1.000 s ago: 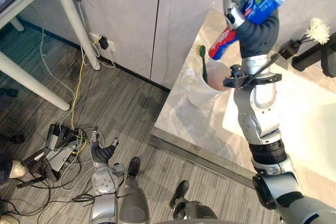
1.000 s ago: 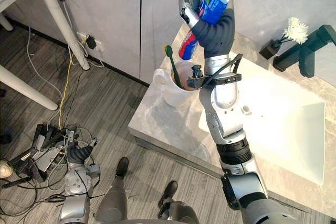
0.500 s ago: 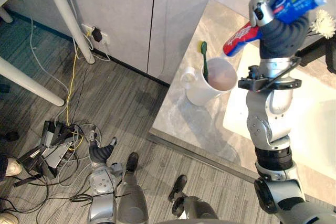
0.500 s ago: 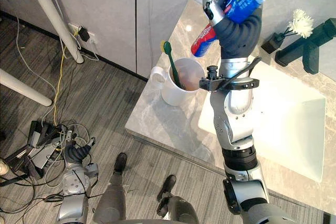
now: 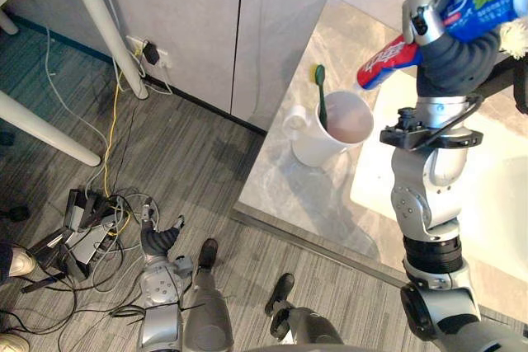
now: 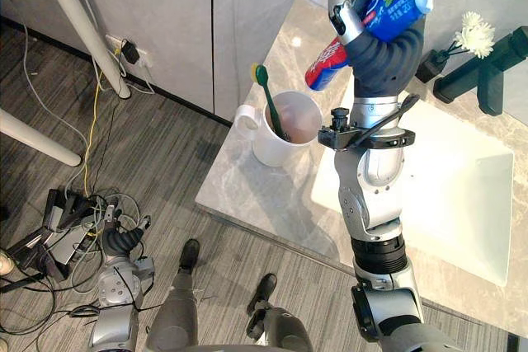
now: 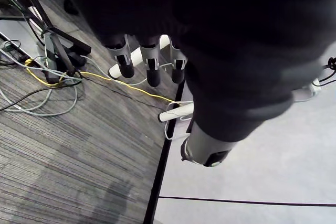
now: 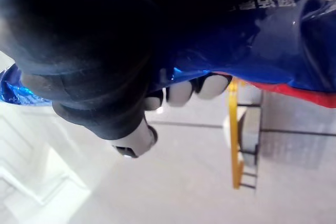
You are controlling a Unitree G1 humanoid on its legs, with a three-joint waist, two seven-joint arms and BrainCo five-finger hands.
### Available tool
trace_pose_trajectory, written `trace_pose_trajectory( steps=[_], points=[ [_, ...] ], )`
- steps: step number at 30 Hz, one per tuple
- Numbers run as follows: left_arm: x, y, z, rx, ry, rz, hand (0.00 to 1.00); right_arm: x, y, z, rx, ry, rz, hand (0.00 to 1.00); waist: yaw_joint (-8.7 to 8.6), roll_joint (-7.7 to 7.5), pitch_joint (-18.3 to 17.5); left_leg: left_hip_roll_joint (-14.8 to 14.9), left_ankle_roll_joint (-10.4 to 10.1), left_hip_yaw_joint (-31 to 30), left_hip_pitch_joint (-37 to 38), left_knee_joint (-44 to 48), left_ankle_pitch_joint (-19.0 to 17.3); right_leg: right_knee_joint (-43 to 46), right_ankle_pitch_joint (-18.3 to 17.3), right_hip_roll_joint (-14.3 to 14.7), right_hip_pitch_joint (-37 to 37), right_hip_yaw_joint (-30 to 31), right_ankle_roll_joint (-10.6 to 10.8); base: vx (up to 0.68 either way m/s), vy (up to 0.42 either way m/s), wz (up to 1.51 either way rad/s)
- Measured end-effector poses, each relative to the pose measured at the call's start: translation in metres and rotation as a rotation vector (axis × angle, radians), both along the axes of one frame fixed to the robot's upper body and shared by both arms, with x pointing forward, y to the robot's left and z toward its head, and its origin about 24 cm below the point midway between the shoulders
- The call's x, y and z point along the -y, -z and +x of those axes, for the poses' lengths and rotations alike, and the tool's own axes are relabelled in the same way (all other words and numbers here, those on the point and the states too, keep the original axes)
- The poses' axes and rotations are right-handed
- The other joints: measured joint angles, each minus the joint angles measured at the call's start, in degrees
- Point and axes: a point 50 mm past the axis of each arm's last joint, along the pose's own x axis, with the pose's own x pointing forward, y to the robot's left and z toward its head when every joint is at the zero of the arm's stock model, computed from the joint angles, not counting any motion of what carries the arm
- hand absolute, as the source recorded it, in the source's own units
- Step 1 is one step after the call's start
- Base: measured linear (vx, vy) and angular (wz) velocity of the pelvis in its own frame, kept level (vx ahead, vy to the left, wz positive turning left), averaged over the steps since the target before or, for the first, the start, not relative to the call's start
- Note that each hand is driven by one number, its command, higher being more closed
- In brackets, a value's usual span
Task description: Organize washtable
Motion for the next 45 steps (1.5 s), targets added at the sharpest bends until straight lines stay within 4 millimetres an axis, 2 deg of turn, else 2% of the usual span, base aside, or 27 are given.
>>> trace_pose_trajectory(
  steps=[11,19,28,39,45],
  points=[
    [-0.002,0.0,0.0,0.0,-0.002,-0.007,0.0,-0.008,-0.001,-0.001,0.003,-0.057,0.012,1.0,0.09,0.0,0.0,0.4,0.0,0.2,-0.1,0.0,0.0,0.0,0.1,0.3,-0.2,0.1,-0.1,0.0,0.0,0.0],
    [-0.003,0.005,0.001,-0.016,-0.003,-0.028,0.0,-0.015,-0.014,-0.004,0.058,-0.092,-0.009,1.0,0.12,-0.02,0.0,0.7,0.0,0.6,0.4,-0.3,0.0,0.0,0.6,0.6,0.0,1.2,-0.2,0.0,0.0,-0.03],
    [-0.004,0.008,0.001,-0.031,0.001,-0.026,0.0,-0.028,-0.01,-0.005,0.042,-0.166,-0.04,1.0,0.3,-0.02,0.0,0.9,0.0,-0.1,0.1,-0.3,-0.4,0.0,0.7,0.8,0.0,1.0,-0.3,0.0,0.0,0.02],
    [-0.005,0.009,0.001,-0.033,-0.003,-0.025,0.0,-0.027,-0.006,-0.006,0.034,-0.167,-0.051,1.0,0.24,-0.54,-0.2,1.5,0.1,0.0,-0.5,-0.3,-0.1,0.0,1.4,1.5,-0.8,1.4,-0.5,0.01,0.001,-0.01],
    [-0.006,0.007,0.004,-0.025,0.001,-0.02,0.0,-0.01,-0.001,-0.007,0.021,-0.106,-0.056,1.0,0.01,-1.1,-0.4,1.7,0.0,0.1,-0.5,-0.3,0.0,0.0,1.7,1.7,-0.9,1.7,-0.6,0.0,0.0,-0.02]
  ],
)
